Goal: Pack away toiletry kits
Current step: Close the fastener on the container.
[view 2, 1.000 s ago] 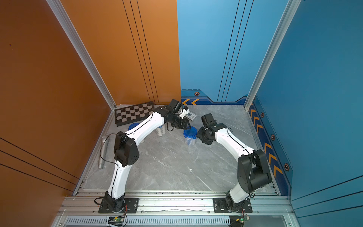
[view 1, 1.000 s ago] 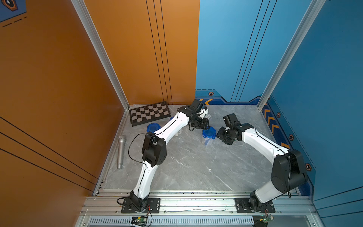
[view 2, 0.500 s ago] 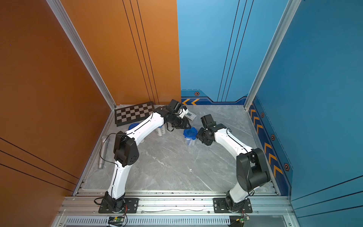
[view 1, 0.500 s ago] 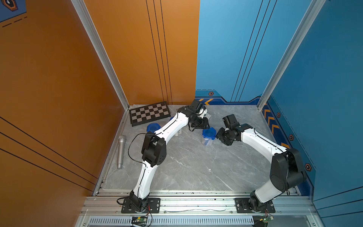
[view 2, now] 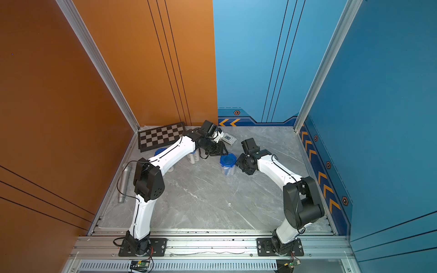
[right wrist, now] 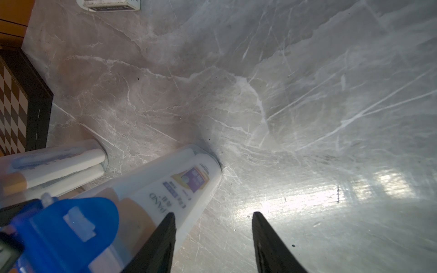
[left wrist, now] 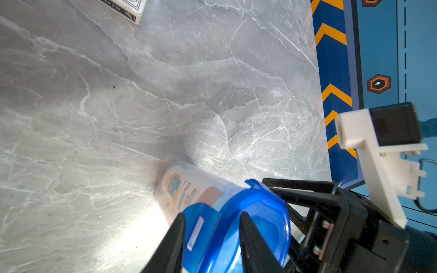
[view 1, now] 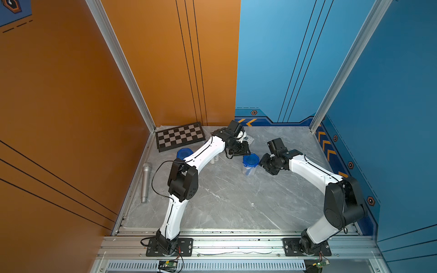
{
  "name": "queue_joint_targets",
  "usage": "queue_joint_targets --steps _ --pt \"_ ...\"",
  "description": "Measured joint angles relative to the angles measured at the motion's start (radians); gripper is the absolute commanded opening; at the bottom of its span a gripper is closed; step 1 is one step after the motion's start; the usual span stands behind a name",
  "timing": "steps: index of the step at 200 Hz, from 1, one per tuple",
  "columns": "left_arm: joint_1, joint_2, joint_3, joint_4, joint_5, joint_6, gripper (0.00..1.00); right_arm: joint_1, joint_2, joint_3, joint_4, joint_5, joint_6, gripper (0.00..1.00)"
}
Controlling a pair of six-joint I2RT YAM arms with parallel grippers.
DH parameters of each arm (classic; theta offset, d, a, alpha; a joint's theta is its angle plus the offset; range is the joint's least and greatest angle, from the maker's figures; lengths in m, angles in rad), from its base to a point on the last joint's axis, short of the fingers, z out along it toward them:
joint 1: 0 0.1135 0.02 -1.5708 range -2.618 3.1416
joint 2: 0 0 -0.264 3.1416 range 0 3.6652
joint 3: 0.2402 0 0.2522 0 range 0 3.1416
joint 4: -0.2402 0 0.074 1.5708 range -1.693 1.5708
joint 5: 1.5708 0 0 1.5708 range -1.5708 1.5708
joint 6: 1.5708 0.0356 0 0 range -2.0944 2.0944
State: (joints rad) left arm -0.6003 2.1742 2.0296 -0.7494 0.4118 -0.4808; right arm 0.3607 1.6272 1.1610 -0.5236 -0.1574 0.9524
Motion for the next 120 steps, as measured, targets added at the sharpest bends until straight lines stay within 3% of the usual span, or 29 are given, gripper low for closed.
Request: queue_joint_targets --steps 55,78,98,120 --pt "0.0 0.0 0.0 -0.002 -0.001 -0.016 0.39 0.0 0.0 -0.008 0.015 0.0 -0.001 0.58" --pt "0.004 0.0 0.0 -0.002 0.0 -0.018 0.44 0.0 0.0 -0.009 0.021 0.0 -0.001 0.59" --pt "0.01 -0.001 0.0 -0.005 0.009 -0.021 0.6 0.0 0.0 -0.011 0.037 0.0 -0.002 0.62" --pt "0.02 -0.003 0.0 -0.01 0.029 -0.016 0.68 -0.001 -0.015 -0.013 0.044 0.001 -0.008 0.65"
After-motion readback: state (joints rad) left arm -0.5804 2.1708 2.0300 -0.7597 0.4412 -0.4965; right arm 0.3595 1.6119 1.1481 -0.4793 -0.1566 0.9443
